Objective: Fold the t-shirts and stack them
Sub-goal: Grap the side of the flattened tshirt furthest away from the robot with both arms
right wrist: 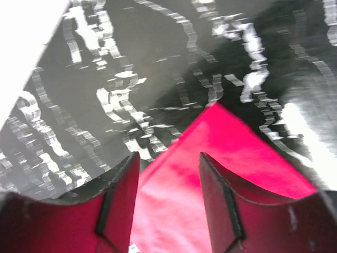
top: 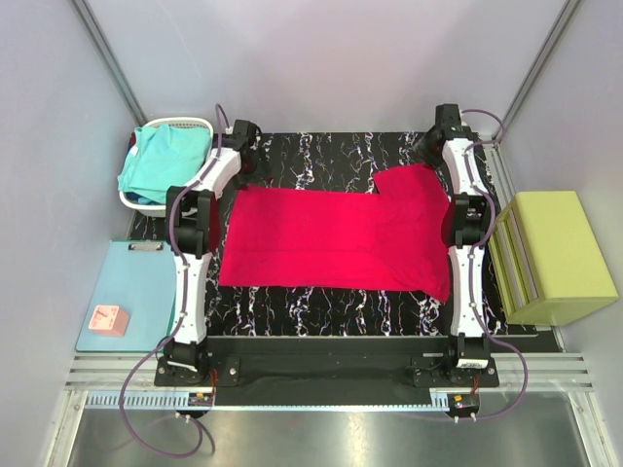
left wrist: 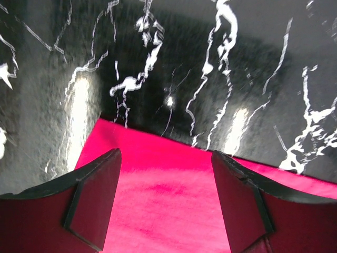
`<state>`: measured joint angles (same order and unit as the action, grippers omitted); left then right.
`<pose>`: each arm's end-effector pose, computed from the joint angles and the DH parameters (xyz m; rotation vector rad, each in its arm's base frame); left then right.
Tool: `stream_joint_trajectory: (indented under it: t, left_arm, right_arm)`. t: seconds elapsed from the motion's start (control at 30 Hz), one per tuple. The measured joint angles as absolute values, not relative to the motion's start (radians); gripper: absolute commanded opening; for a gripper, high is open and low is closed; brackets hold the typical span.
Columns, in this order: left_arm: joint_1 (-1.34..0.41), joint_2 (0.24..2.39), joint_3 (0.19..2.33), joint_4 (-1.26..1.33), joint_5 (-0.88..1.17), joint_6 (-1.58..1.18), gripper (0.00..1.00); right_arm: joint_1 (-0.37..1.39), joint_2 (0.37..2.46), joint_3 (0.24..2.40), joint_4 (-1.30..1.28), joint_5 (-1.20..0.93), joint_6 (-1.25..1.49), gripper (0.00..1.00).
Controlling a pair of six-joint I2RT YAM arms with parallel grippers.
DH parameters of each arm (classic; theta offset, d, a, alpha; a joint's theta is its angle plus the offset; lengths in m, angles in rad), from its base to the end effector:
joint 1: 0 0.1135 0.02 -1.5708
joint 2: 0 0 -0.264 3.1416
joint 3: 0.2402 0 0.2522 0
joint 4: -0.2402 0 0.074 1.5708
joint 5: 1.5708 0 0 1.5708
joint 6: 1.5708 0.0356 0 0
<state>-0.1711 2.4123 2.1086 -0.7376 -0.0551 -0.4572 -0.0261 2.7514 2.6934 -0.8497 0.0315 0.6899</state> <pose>0.5166 -0.0873 0.1789 -0.3925 2.5879 -0.1507 0.5794 -0.0162 0.1733 0.8866 2.3311 0.2426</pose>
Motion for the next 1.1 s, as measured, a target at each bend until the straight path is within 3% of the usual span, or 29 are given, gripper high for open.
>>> stream_joint_trajectory:
  t: [0.83,0.9,0.93,1.03,1.1]
  left_arm:
    - [-0.171,2.366,2.059,-0.704,-0.032,-0.472,0.75]
    - [-0.171,2.366,2.059,-0.704,-0.033,-0.472,0.75]
    - [-0.171,2.366,2.059,-0.704,-0.033,-0.472,0.75]
    - [-0.171,2.366,2.059,-0.704,-0.032,-0.472,0.75]
    - [-0.171,2.366,2.059,-0.704,-0.032,-0.472,0.75]
  right_arm:
    - [0.044,2.751,2.648,-0.838,0.018,0.673,0.56]
    - [0.044,2.747,2.638,-0.832,0.021,0.673,0.52]
    - [0.044,2.743,2.629,-0.828,0.025,0.673,0.44]
    - [0.044,2.735,2.607,-0.823,0.041,0.667,0.31]
    - [0.043,2.73,2.595,-0.822,0.046,0.665,0.31]
